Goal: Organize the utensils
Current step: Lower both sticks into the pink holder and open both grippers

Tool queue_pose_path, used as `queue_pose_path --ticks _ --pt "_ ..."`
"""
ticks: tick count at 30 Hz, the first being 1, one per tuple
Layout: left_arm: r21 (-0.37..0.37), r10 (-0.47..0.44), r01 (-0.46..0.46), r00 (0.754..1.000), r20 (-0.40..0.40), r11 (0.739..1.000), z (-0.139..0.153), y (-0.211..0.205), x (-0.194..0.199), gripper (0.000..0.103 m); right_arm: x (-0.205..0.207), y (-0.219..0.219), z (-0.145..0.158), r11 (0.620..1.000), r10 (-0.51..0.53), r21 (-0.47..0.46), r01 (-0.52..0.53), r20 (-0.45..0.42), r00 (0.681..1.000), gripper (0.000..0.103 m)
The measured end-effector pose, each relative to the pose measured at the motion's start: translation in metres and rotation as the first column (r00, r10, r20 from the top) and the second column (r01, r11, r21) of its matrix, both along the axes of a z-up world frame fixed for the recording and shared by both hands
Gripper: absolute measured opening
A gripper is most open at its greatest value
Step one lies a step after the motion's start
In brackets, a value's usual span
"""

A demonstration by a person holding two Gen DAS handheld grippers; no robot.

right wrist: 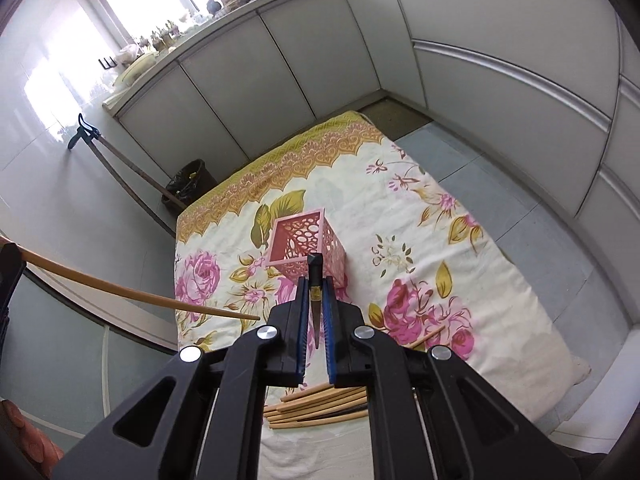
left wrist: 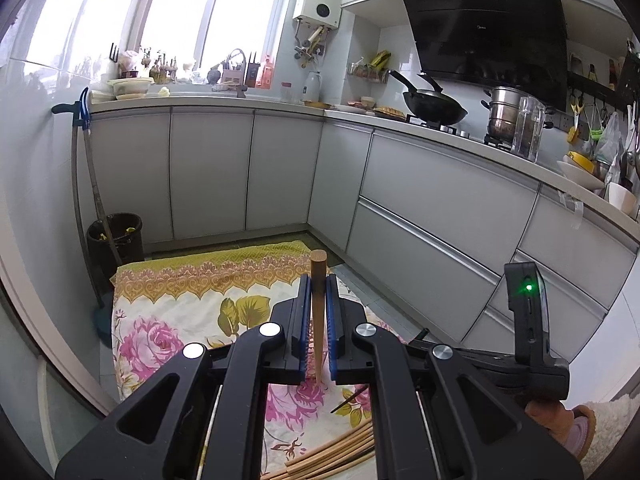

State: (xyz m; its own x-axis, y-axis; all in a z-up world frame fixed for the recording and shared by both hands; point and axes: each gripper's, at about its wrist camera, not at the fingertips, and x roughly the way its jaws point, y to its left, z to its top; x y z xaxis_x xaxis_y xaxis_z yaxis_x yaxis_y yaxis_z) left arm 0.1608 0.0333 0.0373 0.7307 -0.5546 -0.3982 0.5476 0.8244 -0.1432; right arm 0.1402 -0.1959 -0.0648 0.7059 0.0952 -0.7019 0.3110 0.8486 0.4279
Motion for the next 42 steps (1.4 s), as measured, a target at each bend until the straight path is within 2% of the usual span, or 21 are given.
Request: queue_pose_path --ticks 5,12,15,21,26,29,31,33,35,36,37,39,42 --pt "-0.05 0.046 -0.046 0.999 -0.006 0.998 0.008 -0.007 0.015 0.006 -0.008 -0.021 0.015 0.999 -0.023 -0.033 0.024 0.034 0.999 0.007" --pt "-0.053 0.133 -0.132 0.991 0.013 0.99 0.005 -0.042 0.059 0.006 -0.017 -0.047 0.037 0.996 -0.045 -0.069 0.053 0.114 0.992 0.007" --pt "-0.042 0.171 -0.171 0.985 0.014 0.984 -0.006 -0.056 0.084 0.006 -0.016 -0.058 0.042 0.996 -0.051 -0.065 0.06 0.136 0.989 0.007" --pt "-0.012 0.22 -0.221 0.975 -0.04 0.975 -0.043 -0.072 0.127 0.006 -0.001 -0.07 0.043 0.998 -0.04 -0.049 0.049 0.163 0.986 0.007" --pt "0.057 0.236 -0.231 0.966 -0.106 0.971 -0.081 -0.076 0.142 0.008 0.022 -0.065 0.043 0.999 -0.008 -0.032 0.014 0.187 0.982 0.007" --pt "0.045 0.232 -0.228 0.965 -0.124 0.973 -0.083 -0.066 0.135 0.019 0.038 -0.058 0.046 1.0 0.014 -0.019 -0.01 0.205 0.979 0.007" --pt "0.0 0.241 -0.242 0.965 -0.101 0.97 -0.072 -0.052 0.124 0.034 0.048 -0.052 0.049 1.0 0.023 -0.017 -0.02 0.219 0.975 0.007" --pt "-0.031 0.251 -0.253 0.966 -0.066 0.967 -0.056 -0.037 0.108 0.039 0.06 -0.045 0.049 0.999 0.038 -0.016 -0.035 0.228 0.973 0.007" --pt "-0.04 0.27 -0.271 0.963 -0.025 0.962 -0.041 -0.028 0.091 0.048 0.074 -0.038 0.048 0.999 0.044 -0.025 -0.039 0.228 0.973 0.007" --pt "-0.034 0.289 -0.29 0.957 -0.01 0.957 -0.037 -0.023 0.083 0.058 0.08 -0.035 0.046 0.999 0.048 -0.025 -0.044 0.226 0.973 0.007" --pt "-0.028 0.318 -0.318 0.948 0.003 0.948 -0.035 -0.017 0.075 0.062 0.086 -0.031 0.044 0.999 0.05 -0.027 -0.046 0.221 0.974 0.007" --pt "-0.019 0.338 -0.337 0.941 0.009 0.941 -0.034 -0.009 0.063 0.062 0.098 -0.025 0.038 0.998 0.053 -0.04 -0.046 0.208 0.977 0.007" --pt "-0.008 0.365 -0.365 0.931 -0.022 0.931 -0.039 0.002 0.056 0.063 0.111 -0.017 0.025 0.997 0.061 -0.062 -0.051 0.18 0.982 0.007"
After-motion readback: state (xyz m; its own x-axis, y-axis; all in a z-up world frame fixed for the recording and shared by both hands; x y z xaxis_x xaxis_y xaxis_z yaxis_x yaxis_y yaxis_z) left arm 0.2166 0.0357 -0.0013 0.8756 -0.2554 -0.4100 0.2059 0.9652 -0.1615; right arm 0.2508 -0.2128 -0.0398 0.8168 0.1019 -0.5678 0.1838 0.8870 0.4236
